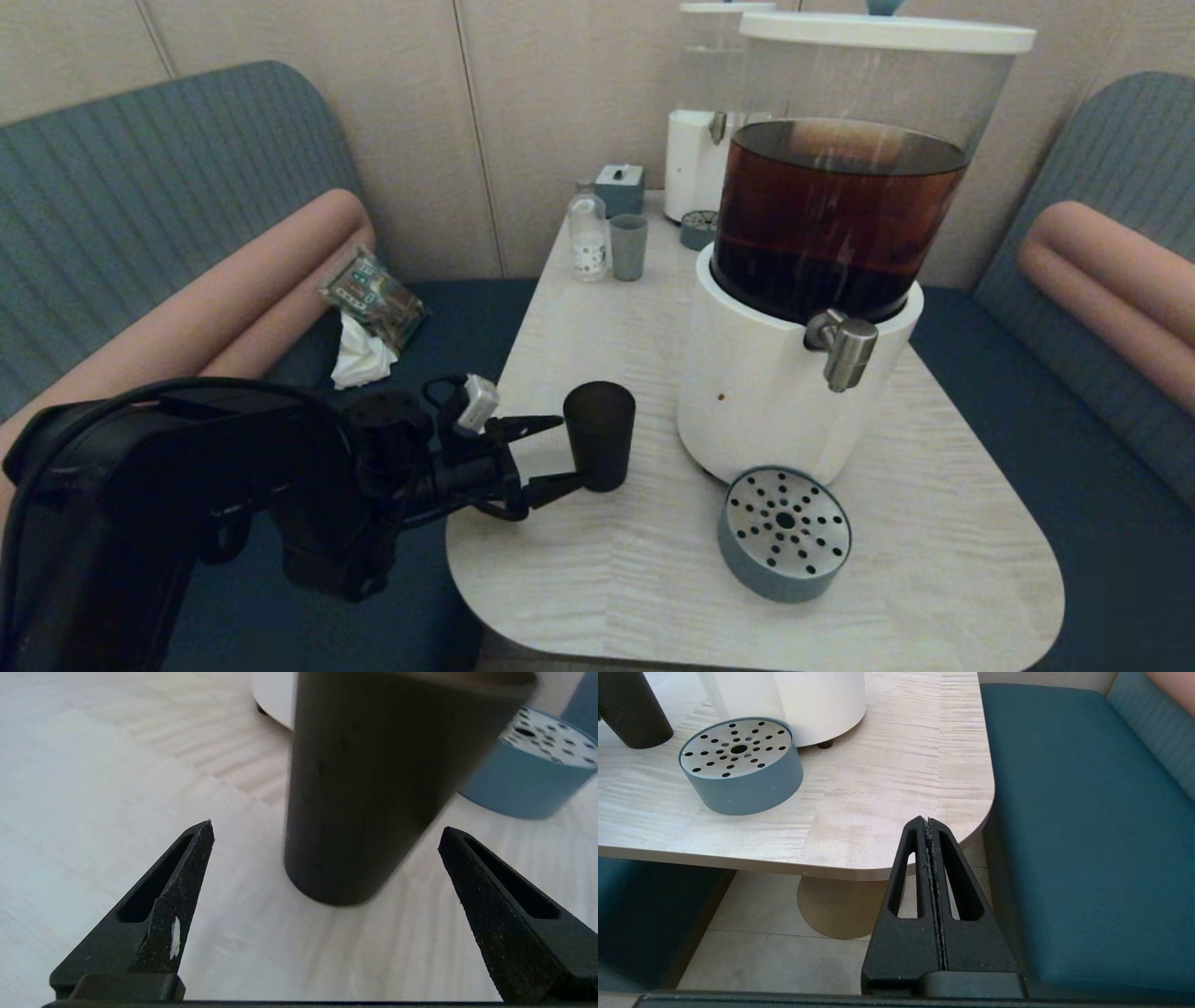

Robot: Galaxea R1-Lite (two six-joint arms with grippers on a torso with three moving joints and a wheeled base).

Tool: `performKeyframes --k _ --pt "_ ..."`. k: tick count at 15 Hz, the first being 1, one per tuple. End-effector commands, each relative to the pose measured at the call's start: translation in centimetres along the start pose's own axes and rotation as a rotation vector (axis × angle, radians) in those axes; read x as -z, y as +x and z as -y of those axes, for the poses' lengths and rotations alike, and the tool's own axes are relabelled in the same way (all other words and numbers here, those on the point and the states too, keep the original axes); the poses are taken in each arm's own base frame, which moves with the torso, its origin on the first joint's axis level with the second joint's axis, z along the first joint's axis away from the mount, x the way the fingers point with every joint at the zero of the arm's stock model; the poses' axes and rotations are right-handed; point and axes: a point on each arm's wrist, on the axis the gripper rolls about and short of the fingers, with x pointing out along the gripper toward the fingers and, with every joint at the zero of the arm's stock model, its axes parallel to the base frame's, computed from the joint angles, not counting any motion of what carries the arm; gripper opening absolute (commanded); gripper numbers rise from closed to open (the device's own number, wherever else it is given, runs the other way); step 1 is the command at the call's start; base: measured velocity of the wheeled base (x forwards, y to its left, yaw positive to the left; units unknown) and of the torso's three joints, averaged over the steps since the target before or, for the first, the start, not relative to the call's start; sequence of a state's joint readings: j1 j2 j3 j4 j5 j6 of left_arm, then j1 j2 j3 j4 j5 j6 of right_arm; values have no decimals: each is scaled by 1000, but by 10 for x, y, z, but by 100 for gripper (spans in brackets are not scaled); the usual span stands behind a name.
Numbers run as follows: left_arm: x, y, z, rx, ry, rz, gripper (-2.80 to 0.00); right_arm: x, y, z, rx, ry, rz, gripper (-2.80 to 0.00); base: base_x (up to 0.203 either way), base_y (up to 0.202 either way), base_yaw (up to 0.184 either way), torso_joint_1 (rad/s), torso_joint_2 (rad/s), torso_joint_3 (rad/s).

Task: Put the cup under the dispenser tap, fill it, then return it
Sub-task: Pick up the cup

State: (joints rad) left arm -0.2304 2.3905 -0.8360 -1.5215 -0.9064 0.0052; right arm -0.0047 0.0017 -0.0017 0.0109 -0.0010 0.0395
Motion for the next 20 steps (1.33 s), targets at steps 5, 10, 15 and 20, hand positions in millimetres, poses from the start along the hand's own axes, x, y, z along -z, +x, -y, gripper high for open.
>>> performKeyframes --k 5,10,15,20 --pt "-1 3 2 16 11 5 0 0 0 0 -1 0 -1 -280 0 0 0 0 0 0" --pt "-10 5 3 73 32 24 0 0 0 0 0 0 0 -280 0 0 0 0 0 0" --pt "-17 13 -7 81 77 58 0 0 0 0 0 0 0 -280 0 0 0 0 0 0" --pt "-12 15 -9 84 76 56 0 0 0 0 -1 0 0 -280 0 0 0 0 0 0"
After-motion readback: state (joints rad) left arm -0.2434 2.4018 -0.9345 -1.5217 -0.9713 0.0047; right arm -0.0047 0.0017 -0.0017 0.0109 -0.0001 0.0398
